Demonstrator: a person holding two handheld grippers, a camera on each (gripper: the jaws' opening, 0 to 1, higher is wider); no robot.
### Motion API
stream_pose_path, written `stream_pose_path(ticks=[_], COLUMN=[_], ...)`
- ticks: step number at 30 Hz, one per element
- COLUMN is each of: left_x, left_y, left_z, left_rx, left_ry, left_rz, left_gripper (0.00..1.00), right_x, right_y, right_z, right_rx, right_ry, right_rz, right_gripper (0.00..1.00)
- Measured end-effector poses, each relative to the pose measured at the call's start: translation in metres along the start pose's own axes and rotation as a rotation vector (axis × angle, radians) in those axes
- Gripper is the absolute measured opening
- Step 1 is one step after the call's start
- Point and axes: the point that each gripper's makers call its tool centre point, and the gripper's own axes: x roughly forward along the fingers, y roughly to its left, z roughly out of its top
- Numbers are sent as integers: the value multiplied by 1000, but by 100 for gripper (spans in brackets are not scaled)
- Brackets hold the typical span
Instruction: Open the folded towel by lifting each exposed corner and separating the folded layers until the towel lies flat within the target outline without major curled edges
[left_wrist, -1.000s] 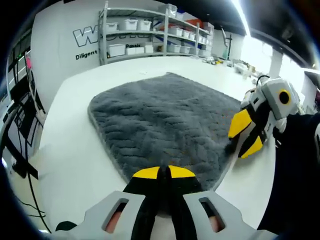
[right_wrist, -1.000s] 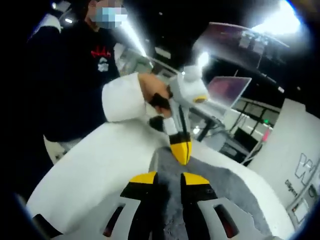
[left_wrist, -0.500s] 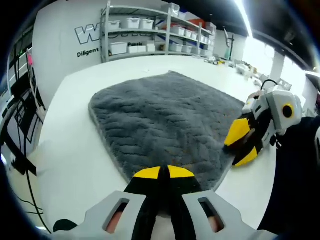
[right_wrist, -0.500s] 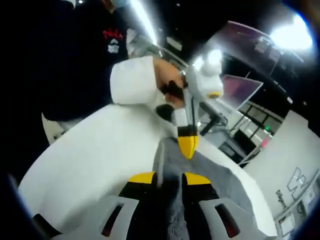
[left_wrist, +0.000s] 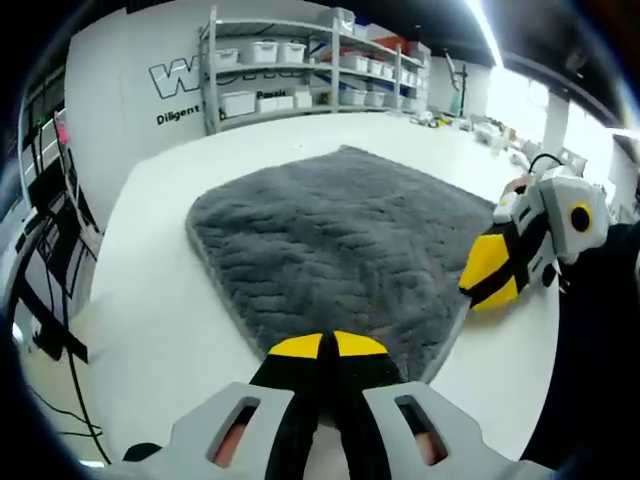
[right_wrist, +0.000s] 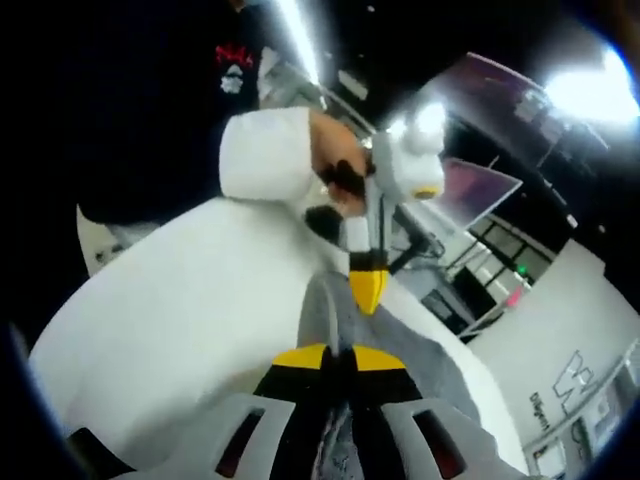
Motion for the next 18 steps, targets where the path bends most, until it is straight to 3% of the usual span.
stream_pose_path(ticks=[18], left_x=[-5], left_y=[1], left_z=[0], left_rx=[18], left_ry=[-20], left_rz=[-16], left_gripper=[2], right_x=[-5], right_y=[-6], right_z=[-4], right_rx=[66], right_ry=[6], right_rz=[-17], right_gripper=[0])
